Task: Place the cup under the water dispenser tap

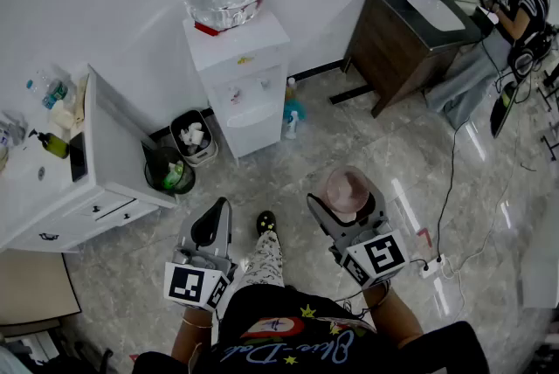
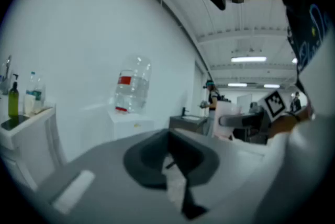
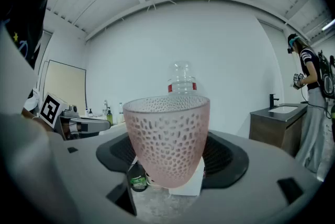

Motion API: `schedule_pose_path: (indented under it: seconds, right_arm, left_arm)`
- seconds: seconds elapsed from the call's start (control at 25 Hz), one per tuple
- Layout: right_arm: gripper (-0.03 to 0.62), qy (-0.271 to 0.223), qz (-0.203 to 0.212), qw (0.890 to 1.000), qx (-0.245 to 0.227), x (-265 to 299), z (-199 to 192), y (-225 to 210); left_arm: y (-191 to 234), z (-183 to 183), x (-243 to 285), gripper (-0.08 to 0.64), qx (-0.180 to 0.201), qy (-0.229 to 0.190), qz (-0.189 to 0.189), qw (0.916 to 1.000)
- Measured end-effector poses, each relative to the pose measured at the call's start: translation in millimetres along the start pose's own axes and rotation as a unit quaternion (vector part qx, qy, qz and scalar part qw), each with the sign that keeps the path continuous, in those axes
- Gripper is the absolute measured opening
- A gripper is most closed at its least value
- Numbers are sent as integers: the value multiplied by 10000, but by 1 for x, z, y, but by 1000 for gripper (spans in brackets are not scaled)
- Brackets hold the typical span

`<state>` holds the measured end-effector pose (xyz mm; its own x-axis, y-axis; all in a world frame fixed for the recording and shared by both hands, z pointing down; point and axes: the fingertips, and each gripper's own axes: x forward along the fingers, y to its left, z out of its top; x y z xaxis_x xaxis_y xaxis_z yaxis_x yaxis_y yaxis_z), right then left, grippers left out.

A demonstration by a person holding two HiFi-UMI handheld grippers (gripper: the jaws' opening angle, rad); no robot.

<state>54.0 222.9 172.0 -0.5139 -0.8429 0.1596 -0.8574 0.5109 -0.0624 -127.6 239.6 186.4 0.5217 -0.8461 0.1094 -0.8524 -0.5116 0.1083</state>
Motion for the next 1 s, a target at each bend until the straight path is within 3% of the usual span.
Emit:
schedule_pose_path:
  seconds: [0.24, 0.44, 0.76, 1.0]
  right_arm:
    - [342, -72, -80, 9999, -57, 128, 6, -55]
    - [342, -31, -238, 9997, 34, 210, -25, -93]
    - [342, 251, 48, 9996, -87, 311, -129, -136]
    - [342, 576, 285, 9978, -133, 370, -224, -155]
  left_arm:
    - [66, -3, 105, -5, -88, 193, -208, 9996]
    - [111, -35, 170, -5, -108, 374, -208, 9990]
    - [154, -134, 252, -5, -475, 593, 125, 9970]
    - [173, -200, 271, -5, -456, 851, 493, 9941]
